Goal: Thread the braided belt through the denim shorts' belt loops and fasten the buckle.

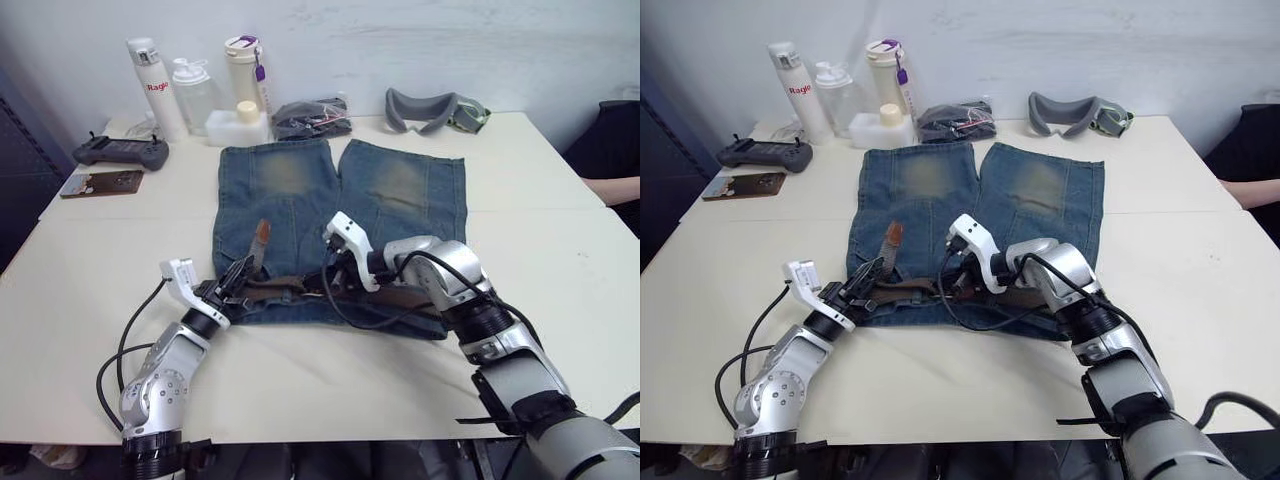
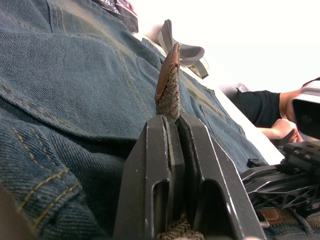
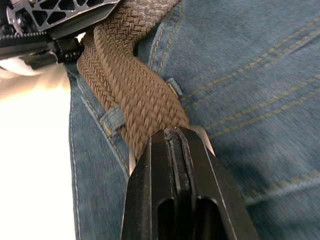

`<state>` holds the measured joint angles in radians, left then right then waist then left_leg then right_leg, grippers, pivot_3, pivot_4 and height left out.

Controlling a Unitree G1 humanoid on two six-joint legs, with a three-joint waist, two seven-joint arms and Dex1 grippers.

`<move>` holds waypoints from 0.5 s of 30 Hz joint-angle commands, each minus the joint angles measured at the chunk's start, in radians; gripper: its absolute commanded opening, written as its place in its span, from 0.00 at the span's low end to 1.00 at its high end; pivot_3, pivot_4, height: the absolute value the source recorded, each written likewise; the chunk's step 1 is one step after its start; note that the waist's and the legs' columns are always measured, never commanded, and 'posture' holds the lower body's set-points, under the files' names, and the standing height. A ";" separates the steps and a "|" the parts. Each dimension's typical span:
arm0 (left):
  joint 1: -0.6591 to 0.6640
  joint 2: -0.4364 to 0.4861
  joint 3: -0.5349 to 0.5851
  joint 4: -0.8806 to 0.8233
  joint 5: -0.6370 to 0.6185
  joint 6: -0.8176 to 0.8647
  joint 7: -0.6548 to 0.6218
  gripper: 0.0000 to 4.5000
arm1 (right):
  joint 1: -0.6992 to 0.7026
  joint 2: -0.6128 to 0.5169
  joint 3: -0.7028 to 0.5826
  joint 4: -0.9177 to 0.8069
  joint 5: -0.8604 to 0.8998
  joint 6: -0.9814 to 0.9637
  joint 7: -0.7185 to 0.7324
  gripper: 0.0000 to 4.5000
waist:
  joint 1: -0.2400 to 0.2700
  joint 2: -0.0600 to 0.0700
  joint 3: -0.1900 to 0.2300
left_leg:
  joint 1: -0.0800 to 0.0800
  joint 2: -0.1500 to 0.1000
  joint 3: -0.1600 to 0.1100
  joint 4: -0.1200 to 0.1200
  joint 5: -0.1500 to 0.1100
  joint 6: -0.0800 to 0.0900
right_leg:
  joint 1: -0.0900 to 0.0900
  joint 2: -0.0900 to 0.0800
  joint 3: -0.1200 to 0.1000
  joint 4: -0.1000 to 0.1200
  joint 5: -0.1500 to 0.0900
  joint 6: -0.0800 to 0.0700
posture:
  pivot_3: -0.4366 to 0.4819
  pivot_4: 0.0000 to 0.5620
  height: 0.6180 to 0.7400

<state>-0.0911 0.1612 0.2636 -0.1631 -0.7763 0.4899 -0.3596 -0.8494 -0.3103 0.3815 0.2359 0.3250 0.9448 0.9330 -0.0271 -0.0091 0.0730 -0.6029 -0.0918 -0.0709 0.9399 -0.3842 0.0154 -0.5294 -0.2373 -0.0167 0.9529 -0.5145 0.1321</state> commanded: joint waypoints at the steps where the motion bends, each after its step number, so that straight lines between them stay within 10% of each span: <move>1: -0.006 -0.001 -0.025 -0.010 0.004 0.016 -0.005 0.00 | 0.078 0.002 0.186 0.120 -0.108 0.037 -0.006 0.01 | 0.000 0.001 -0.005 | 0.001 0.000 0.000 0.000 -0.001 0.000 | 0.000 0.000 0.000 0.000 0.000 0.000 | 0.48 0.27 0.07; 15: -0.114 0.050 -0.026 -0.035 -0.018 0.088 -0.026 0.00 | 0.089 -0.083 0.173 0.014 -0.147 0.044 0.027 0.01 | 0.005 0.004 -0.008 | 0.009 -0.001 -0.001 0.000 -0.010 0.001 | 0.014 0.000 0.000 -0.008 -0.013 0.003 | 0.48 0.27 0.07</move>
<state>-0.1925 0.2011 0.2409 -0.1661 -0.7818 0.5817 -0.3704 -0.8501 -0.3474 0.4622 0.1762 0.2340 0.8743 0.9692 -0.0220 -0.0050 0.0646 -0.5953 -0.0930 -0.0723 0.9403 -0.3941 0.0160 -0.5155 -0.2371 -0.0168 0.9446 -0.5273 0.1354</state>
